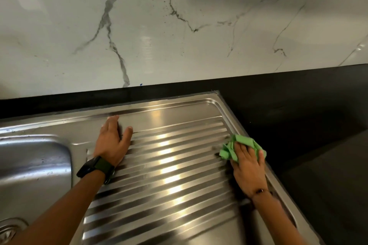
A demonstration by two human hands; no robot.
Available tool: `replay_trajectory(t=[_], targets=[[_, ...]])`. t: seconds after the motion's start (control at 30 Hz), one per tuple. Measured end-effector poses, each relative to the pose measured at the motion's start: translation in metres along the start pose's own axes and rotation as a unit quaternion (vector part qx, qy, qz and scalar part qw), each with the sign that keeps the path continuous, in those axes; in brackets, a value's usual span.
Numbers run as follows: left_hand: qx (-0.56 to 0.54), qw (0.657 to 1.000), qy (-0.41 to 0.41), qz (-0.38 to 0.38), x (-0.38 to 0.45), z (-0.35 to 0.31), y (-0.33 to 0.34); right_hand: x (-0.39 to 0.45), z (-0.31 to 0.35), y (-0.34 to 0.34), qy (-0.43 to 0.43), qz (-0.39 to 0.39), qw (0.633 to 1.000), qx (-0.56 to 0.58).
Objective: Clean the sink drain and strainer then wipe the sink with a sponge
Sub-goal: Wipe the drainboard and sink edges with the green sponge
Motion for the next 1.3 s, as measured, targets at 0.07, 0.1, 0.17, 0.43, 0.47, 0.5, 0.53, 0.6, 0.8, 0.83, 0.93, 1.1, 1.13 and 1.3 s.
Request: replay_trajectory(t=[0.07,0.1,0.17,0.43,0.47,0.5,0.53,0.6,0.8,0.83,0.93,1.1,1.13,1.3], targets=[[0.005,1.000,0.000,0.007,0.000,-0.001,0.000,0.041,0.016,0.002,-0.023,-0.002,1.000,-0.009],[0.010,1.000,0.000,0.013,0.000,-0.002,0.001,0.062,0.024,0.004,-0.029,0.003,1.000,-0.008],[0.019,1.000,-0.001,0.025,0.000,-0.003,0.000,0.102,0.042,0.008,-0.029,0.016,0.999,0.004],[0.061,0.997,0.005,0.046,-0.001,-0.011,0.002,0.162,0.085,0.018,0.028,0.039,0.996,0.081],[0.066,0.997,0.006,0.049,-0.001,-0.012,0.002,0.161,0.089,0.021,0.023,0.039,0.995,0.088],[0.069,0.996,0.007,0.050,-0.001,-0.013,0.003,0.159,0.094,0.023,0.020,0.041,0.995,0.091],[0.069,0.996,0.007,0.050,0.000,-0.013,0.003,0.157,0.100,0.025,0.020,0.042,0.995,0.093],[0.070,0.996,0.006,0.052,0.000,-0.013,0.003,0.153,0.113,0.028,0.015,0.051,0.994,0.096],[0.124,0.990,0.025,0.068,-0.001,-0.016,0.007,0.129,0.153,0.036,-0.080,0.051,0.992,0.081],[0.133,0.988,0.029,0.068,-0.001,-0.016,0.008,0.124,0.161,0.036,-0.095,0.053,0.991,0.083],[0.151,0.986,0.035,0.068,0.000,-0.017,0.011,0.100,0.202,0.040,-0.166,0.072,0.978,0.105],[0.182,0.980,0.036,0.068,0.001,-0.016,0.012,0.068,0.238,0.052,-0.283,0.075,0.954,0.063],[0.191,0.978,0.038,0.070,0.001,-0.015,0.012,0.071,0.232,0.047,-0.301,0.076,0.950,0.044],[0.246,0.964,0.042,0.097,-0.004,-0.014,0.010,0.096,0.175,0.024,-0.269,0.064,0.960,0.039]])
Point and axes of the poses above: each hand's wrist, its own x-axis towards the middle knuckle, its own y-axis out of the palm, z = x × y, the point moved 4 cm from there along x, towards the middle knuckle, and after that the axes turned 2 degrees about x, right-handed, at the moved point
